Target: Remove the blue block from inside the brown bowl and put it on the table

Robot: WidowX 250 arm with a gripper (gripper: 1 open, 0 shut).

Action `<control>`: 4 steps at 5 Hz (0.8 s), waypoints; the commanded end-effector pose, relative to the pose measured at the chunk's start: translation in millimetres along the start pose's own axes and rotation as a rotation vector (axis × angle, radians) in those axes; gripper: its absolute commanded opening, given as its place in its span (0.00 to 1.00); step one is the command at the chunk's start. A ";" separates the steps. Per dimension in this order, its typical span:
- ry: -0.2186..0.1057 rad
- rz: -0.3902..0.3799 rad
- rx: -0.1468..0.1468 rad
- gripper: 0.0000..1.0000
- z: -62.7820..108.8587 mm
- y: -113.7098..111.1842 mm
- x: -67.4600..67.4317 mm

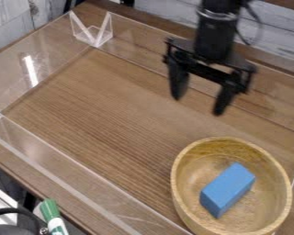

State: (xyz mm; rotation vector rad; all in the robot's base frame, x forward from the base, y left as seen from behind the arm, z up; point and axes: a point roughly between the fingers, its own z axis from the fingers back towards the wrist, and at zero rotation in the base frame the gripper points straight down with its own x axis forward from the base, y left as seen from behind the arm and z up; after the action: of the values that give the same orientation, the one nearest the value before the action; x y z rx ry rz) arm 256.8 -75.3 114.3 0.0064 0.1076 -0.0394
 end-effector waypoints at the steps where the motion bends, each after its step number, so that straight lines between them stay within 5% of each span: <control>1: -0.081 0.000 -0.013 1.00 13.9 -30.4 -2.9; 2: -0.096 -0.031 -0.008 1.00 9.8 -60.9 -5.4; 4: -0.108 -0.056 0.001 1.00 -8.6 -80.1 -14.6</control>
State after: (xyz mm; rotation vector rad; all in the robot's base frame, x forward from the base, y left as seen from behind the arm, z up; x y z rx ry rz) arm 233.9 -151.7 95.4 0.0216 0.0425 -0.0893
